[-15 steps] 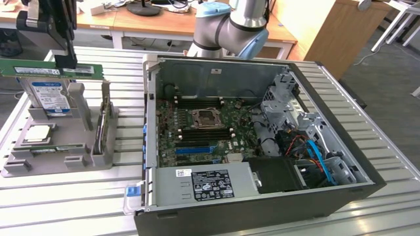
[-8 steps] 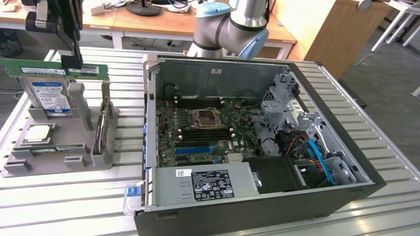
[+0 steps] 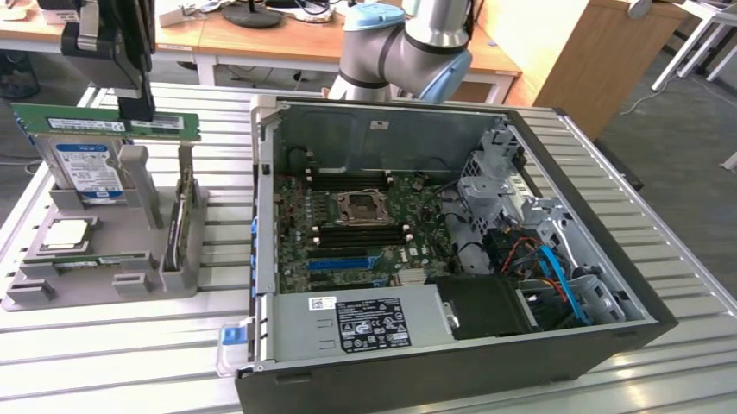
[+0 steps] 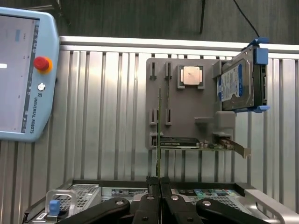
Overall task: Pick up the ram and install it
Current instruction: 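Pick up the ram and move it above insertion slot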
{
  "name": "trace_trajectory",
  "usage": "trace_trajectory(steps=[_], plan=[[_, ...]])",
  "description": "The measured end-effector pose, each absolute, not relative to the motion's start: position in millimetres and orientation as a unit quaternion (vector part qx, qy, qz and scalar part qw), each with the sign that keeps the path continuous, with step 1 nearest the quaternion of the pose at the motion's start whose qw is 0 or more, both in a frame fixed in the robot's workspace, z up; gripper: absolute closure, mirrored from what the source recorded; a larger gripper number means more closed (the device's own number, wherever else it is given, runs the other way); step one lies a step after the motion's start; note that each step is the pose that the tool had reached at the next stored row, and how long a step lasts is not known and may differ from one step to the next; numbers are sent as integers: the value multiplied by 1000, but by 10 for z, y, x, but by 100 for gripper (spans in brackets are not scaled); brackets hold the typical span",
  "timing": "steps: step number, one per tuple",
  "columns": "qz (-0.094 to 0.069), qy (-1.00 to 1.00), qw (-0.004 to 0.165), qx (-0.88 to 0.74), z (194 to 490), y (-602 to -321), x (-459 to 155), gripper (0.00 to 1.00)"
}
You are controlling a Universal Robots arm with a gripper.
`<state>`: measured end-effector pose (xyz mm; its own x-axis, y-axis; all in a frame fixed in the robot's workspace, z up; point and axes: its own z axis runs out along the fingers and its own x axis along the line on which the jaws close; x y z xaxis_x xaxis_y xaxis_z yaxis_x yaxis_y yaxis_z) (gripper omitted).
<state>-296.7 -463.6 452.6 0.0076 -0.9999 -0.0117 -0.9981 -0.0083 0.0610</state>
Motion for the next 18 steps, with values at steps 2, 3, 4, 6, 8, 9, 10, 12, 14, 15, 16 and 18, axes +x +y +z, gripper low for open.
trace_trajectory(steps=[2,3,4,6,8,9,10,12,14,15,16,18], plan=[[-26,-704,18,710,4526,-4638,-2909,88],[-26,-704,18,710,4526,-4638,-2888,88],[-26,-704,18,710,4526,-4639,-2865,88],[-26,-704,18,710,4526,-4642,-2816,88],[-26,-704,18,710,4526,-4643,-2772,88],[-26,-704,18,710,4526,-4644,-2749,88],[-26,-704,18,710,4526,-4646,-2726,88],[-26,-704,18,710,4526,-4648,-2680,88],[-26,-704,18,710,4526,-4648,-2648,88],[-26,-704,18,710,4526,-4648,-2641,88],[-26,-704,18,710,4526,-4648,-2639,88],[-26,-704,18,710,4526,-4648,-2639,88]])
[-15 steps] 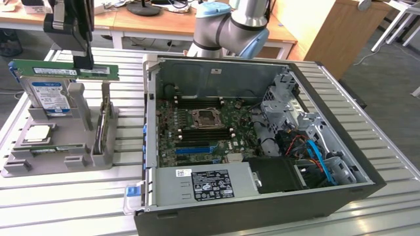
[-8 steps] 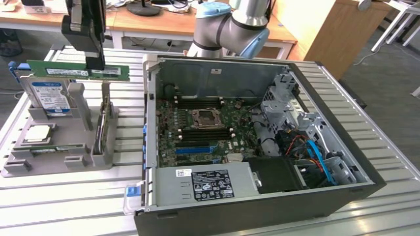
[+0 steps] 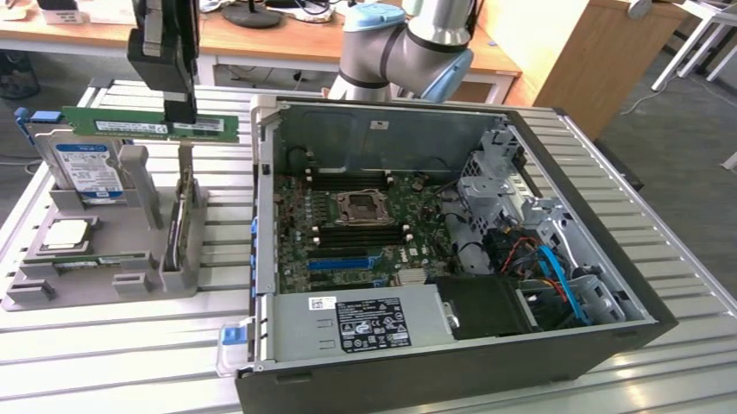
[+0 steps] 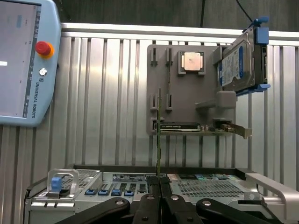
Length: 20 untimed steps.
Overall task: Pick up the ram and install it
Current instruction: 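Pick up the ram and move it above insertion slot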
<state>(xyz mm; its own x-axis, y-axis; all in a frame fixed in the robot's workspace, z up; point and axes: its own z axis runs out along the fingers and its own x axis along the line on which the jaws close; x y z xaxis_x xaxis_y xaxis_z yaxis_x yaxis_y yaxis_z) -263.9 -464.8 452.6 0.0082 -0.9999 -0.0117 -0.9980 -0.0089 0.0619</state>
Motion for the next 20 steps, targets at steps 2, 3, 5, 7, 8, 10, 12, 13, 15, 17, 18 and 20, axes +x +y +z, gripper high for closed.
trace_trajectory(steps=[2,3,5,7,8,10,12,13,15,17,18,20], plan=[[-26,-704,18,710,4526,-4648,-2638,88],[-26,-704,18,710,4526,-4648,-2638,88],[-25,-704,17,710,4526,-4648,-2635,88],[-22,-703,14,711,4527,-4648,-2630,88],[-20,-702,12,711,4526,-4648,-2628,88],[-17,-702,9,712,4525,-4648,-2621,88],[-17,-701,9,713,4525,-4647,-2611,88],[-17,-701,9,713,4525,-4648,-2600,88],[-17,-701,9,713,4525,-4649,-2574,88],[-17,-701,9,713,4525,-4650,-2537,88],[-17,-701,9,713,4525,-4650,-2515,88],[-17,-701,9,713,4525,-4651,-2470,88]])
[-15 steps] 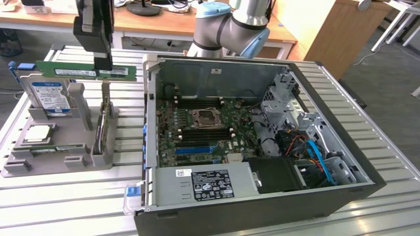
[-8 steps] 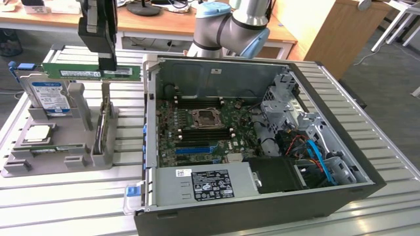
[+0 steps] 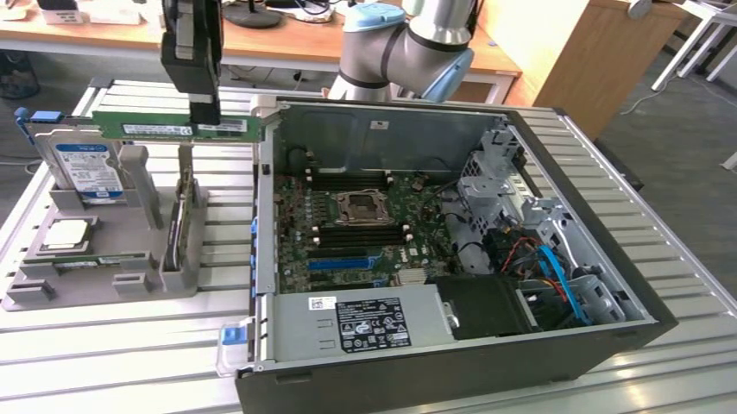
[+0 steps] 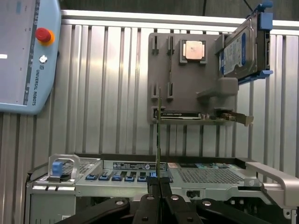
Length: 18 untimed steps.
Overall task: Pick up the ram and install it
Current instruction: 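Pick up the ram and move it above insertion slot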
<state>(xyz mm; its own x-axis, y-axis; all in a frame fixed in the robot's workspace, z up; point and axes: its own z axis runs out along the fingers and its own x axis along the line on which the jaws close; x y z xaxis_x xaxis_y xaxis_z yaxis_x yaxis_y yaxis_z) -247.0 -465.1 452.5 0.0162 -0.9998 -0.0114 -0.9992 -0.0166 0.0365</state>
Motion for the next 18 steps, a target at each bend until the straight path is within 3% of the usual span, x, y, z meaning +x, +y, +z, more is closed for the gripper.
trace_trajectory(steps=[18], plan=[[-17,-701,9,713,4525,-4653,-2113,88]])
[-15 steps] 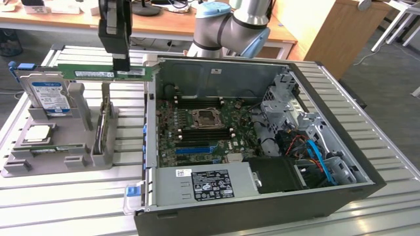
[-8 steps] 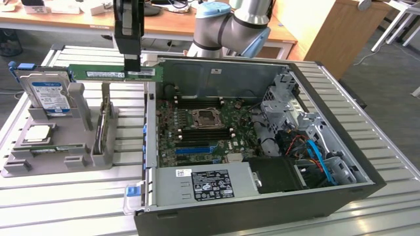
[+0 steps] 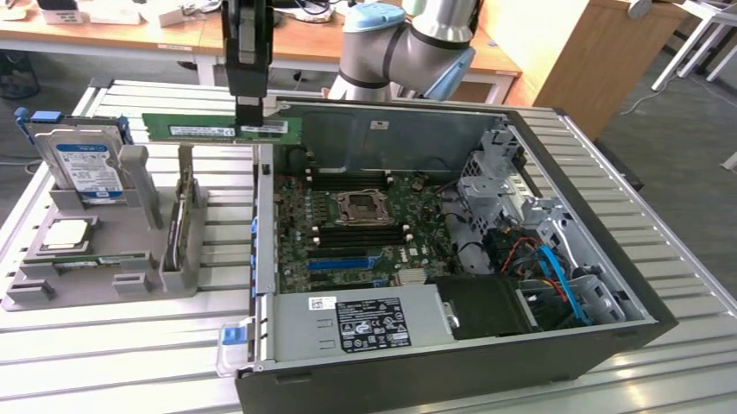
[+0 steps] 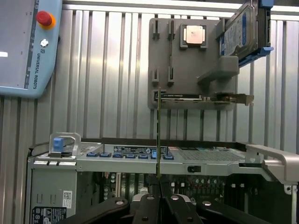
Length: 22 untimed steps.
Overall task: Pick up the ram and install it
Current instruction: 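Pick up the ram and move it above insertion slot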
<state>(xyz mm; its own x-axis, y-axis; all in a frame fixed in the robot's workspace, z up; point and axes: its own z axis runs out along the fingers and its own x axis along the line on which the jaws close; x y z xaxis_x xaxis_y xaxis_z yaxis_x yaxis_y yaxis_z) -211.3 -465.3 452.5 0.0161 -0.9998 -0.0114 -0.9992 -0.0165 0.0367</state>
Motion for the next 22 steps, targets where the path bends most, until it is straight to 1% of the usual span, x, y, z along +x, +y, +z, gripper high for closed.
trace_trajectory(steps=[22], plan=[[-17,-701,9,713,4525,-4655,-1768,88]])
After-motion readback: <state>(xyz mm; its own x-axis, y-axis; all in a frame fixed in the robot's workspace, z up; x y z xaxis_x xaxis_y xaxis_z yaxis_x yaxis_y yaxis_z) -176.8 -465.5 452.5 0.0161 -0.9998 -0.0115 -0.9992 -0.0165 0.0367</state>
